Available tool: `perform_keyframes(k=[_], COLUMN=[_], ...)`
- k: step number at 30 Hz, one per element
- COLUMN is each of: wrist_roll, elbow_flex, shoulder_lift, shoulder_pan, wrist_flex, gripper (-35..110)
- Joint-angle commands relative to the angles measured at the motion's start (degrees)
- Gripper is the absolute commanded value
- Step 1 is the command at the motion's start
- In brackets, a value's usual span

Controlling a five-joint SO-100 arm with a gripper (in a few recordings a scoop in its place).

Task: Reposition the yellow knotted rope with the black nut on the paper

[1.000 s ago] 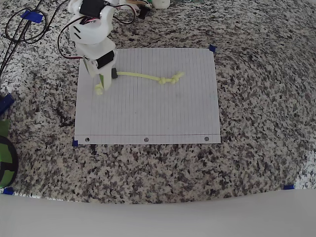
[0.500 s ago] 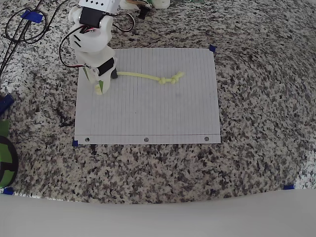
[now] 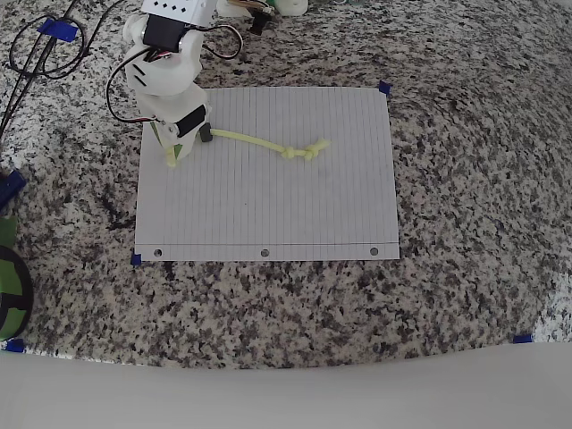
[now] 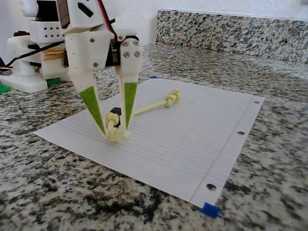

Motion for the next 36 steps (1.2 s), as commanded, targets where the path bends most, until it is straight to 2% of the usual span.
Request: perform_keyframes(k=[1,3,4,5,13,16,19,23,30,33,36], wrist_roll=[-0.1,0.0,-0.2,-0.3,-0.4,-0.4,-0.4,-0.5,-3.0,-8.8,-18.7], elbow_flex=[-2.1,-2.0,-2.0,-2.0,-2.0,-2.0,-2.0,-2.0,-2.0,-1.9,-1.8], shoulder_lift=[0.2,0.1,0.0,-0.1,-1.3,-1.3,-1.1,-0.4,3.5,7.6,13.2], shoulder_pan=[0.4,0.4,0.4,0.4,0.8,0.9,1.1,1.1,1.7,2.5,4.5], wrist_flex=[-0.2,0.2,0.3,0.3,-0.3,-0.3,-0.1,0.2,1.8,2.2,1.8], gripper=[17,18,27,29,32,28,8,0,0,0,0])
